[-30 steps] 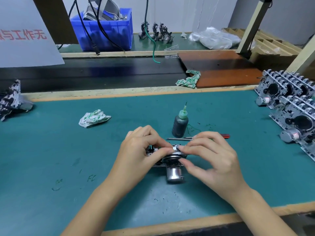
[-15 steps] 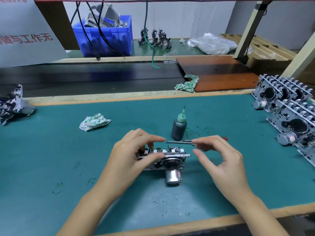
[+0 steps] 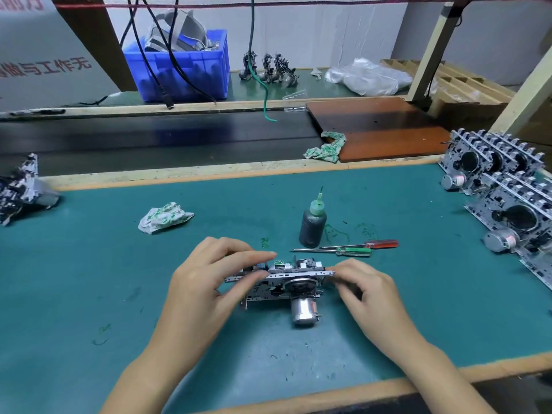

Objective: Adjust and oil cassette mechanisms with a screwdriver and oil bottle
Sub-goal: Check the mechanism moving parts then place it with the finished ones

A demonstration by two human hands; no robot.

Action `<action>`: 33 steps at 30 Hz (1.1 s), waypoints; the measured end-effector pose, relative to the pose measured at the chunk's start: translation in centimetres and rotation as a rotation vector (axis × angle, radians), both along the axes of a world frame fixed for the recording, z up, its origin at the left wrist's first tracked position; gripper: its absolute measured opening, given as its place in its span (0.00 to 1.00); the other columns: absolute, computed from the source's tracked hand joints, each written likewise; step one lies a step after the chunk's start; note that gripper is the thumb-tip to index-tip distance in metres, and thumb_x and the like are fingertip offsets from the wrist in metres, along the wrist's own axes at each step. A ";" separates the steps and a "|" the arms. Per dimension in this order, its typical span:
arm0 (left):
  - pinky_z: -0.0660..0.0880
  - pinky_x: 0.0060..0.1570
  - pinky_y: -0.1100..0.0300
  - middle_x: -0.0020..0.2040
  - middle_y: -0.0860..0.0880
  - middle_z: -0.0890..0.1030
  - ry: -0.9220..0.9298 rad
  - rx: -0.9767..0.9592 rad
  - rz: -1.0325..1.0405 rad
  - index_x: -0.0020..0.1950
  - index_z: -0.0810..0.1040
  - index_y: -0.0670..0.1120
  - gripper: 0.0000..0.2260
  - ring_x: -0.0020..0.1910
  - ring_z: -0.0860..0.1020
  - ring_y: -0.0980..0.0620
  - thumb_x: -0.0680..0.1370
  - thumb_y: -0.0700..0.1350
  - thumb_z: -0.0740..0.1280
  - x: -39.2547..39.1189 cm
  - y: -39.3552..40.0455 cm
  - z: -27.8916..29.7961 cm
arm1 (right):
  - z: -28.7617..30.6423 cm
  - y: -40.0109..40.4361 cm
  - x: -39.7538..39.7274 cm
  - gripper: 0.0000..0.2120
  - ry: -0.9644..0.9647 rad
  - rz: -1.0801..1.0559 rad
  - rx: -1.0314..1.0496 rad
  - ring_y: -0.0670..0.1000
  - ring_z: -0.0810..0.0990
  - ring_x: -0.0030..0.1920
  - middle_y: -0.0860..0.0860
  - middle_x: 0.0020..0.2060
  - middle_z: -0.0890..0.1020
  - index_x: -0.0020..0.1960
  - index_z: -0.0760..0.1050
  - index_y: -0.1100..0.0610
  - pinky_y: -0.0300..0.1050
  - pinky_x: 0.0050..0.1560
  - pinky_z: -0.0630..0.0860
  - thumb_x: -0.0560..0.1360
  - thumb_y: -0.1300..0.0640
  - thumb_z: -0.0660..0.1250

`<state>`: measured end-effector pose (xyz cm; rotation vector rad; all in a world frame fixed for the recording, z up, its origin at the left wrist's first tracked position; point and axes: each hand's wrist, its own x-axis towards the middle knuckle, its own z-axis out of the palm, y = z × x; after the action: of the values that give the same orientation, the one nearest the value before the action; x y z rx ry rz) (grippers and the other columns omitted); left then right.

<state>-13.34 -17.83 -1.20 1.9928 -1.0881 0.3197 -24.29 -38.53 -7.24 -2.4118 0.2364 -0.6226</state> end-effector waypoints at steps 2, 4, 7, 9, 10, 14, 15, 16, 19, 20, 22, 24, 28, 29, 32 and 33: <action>0.67 0.43 0.71 0.41 0.56 0.78 -0.047 0.009 0.011 0.47 0.85 0.49 0.07 0.41 0.72 0.57 0.72 0.44 0.69 -0.2 -0.4 -0.1 | 0.2 -0.1 -0.2 0.15 0.050 -0.016 -0.127 0.49 0.77 0.41 0.43 0.40 0.80 0.45 0.82 0.54 0.42 0.41 0.72 0.68 0.73 0.69; 0.68 0.42 0.70 0.40 0.55 0.78 -0.043 0.001 0.021 0.46 0.85 0.48 0.06 0.40 0.72 0.57 0.72 0.44 0.69 -0.2 -0.6 -0.2 | 0.7 -0.1 -0.2 0.15 0.073 -0.035 -0.169 0.47 0.75 0.42 0.43 0.39 0.79 0.44 0.82 0.53 0.43 0.38 0.73 0.67 0.72 0.70; 0.67 0.42 0.71 0.40 0.55 0.78 -0.032 0.008 0.017 0.46 0.85 0.49 0.06 0.40 0.72 0.57 0.72 0.45 0.69 -0.1 -0.6 -0.2 | 1.2 0.1 -0.4 0.15 0.069 -0.011 -0.229 0.47 0.74 0.41 0.43 0.39 0.79 0.44 0.82 0.52 0.42 0.36 0.74 0.66 0.71 0.71; 0.67 0.41 0.71 0.40 0.55 0.78 -0.026 0.022 0.019 0.46 0.85 0.48 0.07 0.39 0.71 0.58 0.72 0.44 0.69 0.0 -0.5 -0.1 | 1.1 0.3 -0.3 0.15 0.126 0.002 -0.268 0.48 0.76 0.43 0.43 0.40 0.80 0.47 0.83 0.52 0.42 0.38 0.75 0.68 0.70 0.70; 0.67 0.41 0.72 0.40 0.55 0.78 -0.016 0.027 0.019 0.46 0.85 0.48 0.07 0.39 0.71 0.60 0.72 0.44 0.69 0.1 -0.4 -0.1 | 1.2 0.3 -0.1 0.15 0.152 -0.005 -0.219 0.48 0.77 0.44 0.42 0.41 0.79 0.48 0.83 0.51 0.43 0.40 0.74 0.70 0.69 0.68; 0.66 0.41 0.76 0.40 0.59 0.76 0.057 0.053 -0.007 0.46 0.85 0.49 0.07 0.39 0.70 0.67 0.70 0.47 0.70 0.5 0.1 0.2 | 4.4 0.2 0.8 0.09 -0.074 0.012 0.131 0.45 0.76 0.40 0.42 0.40 0.77 0.51 0.79 0.50 0.37 0.41 0.71 0.76 0.57 0.62; 0.66 0.41 0.76 0.39 0.59 0.76 0.070 0.064 -0.021 0.45 0.85 0.50 0.07 0.39 0.70 0.67 0.69 0.48 0.71 0.5 0.3 0.3 | 5.5 0.3 1.2 0.08 -0.102 0.066 0.110 0.45 0.75 0.39 0.43 0.39 0.76 0.50 0.77 0.50 0.35 0.39 0.70 0.76 0.52 0.61; 0.66 0.40 0.76 0.39 0.60 0.76 0.080 0.076 -0.035 0.44 0.84 0.51 0.06 0.39 0.70 0.67 0.69 0.49 0.71 0.6 0.5 0.4 | 6.4 0.5 1.5 0.09 -0.084 0.139 0.030 0.44 0.73 0.38 0.43 0.38 0.74 0.48 0.75 0.51 0.35 0.38 0.69 0.76 0.48 0.60; 0.66 0.36 0.74 0.38 0.59 0.76 0.092 0.116 -0.077 0.43 0.84 0.53 0.05 0.37 0.71 0.67 0.69 0.50 0.71 0.6 0.7 0.8 | 8.3 1.1 2.7 0.15 0.081 0.322 -0.339 0.46 0.66 0.32 0.43 0.31 0.68 0.42 0.67 0.52 0.45 0.33 0.69 0.74 0.40 0.58; 0.66 0.35 0.74 0.38 0.58 0.76 0.093 0.127 -0.088 0.43 0.84 0.53 0.05 0.36 0.71 0.67 0.69 0.50 0.70 0.7 0.7 1.0 | 8.6 1.2 3.1 0.17 0.130 0.354 -0.431 0.49 0.66 0.31 0.43 0.30 0.67 0.40 0.65 0.51 0.48 0.32 0.68 0.75 0.38 0.59; 0.66 0.35 0.73 0.36 0.59 0.75 0.074 0.157 -0.108 0.42 0.84 0.54 0.05 0.34 0.70 0.65 0.70 0.50 0.70 0.7 0.6 1.3 | 8.9 1.4 3.7 0.18 0.196 0.384 -0.524 0.52 0.66 0.31 0.44 0.30 0.67 0.39 0.62 0.52 0.48 0.32 0.65 0.76 0.38 0.60; 0.65 0.36 0.74 0.35 0.61 0.74 0.007 0.221 -0.128 0.42 0.84 0.53 0.05 0.34 0.69 0.65 0.71 0.50 0.68 0.8 0.1 1.8 | 8.7 1.0 3.7 0.18 0.176 0.413 -0.529 0.54 0.65 0.31 0.46 0.29 0.67 0.38 0.61 0.52 0.48 0.32 0.63 0.77 0.41 0.62; 0.67 0.38 0.70 0.38 0.58 0.76 -0.070 0.272 -0.235 0.44 0.84 0.52 0.09 0.37 0.71 0.61 0.74 0.54 0.66 1.0 -2.7 3.4 | 8.9 -1.1 1.4 0.17 0.152 0.388 -0.372 0.50 0.61 0.27 0.45 0.24 0.63 0.35 0.61 0.52 0.41 0.29 0.58 0.75 0.44 0.62; 0.67 0.39 0.69 0.38 0.57 0.76 -0.080 0.273 -0.267 0.45 0.84 0.51 0.09 0.38 0.71 0.60 0.74 0.53 0.66 0.9 -4.0 3.7 | 9.1 -2.0 0.7 0.17 0.148 0.360 -0.314 0.49 0.62 0.28 0.44 0.22 0.62 0.34 0.61 0.51 0.39 0.29 0.57 0.74 0.44 0.62; 0.67 0.41 0.67 0.40 0.56 0.76 -0.121 0.276 -0.352 0.47 0.84 0.50 0.06 0.40 0.70 0.59 0.76 0.49 0.67 0.4 -8.8 4.8 | 10.2 -5.3 -1.7 0.18 0.120 0.250 -0.279 0.48 0.62 0.28 0.43 0.21 0.60 0.32 0.59 0.48 0.35 0.28 0.59 0.74 0.42 0.61; 0.66 0.42 0.67 0.40 0.56 0.75 -0.118 0.273 -0.387 0.47 0.84 0.50 0.05 0.40 0.70 0.60 0.76 0.48 0.69 0.3 -10.8 5.3 | 10.7 -6.6 -2.3 0.18 0.117 0.198 -0.301 0.48 0.61 0.27 0.44 0.21 0.60 0.31 0.58 0.47 0.34 0.28 0.59 0.74 0.41 0.60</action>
<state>-13.04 -28.62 4.06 1.9561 -1.6331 0.0854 -26.63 -45.08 3.49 -2.7217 -0.0537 -0.4540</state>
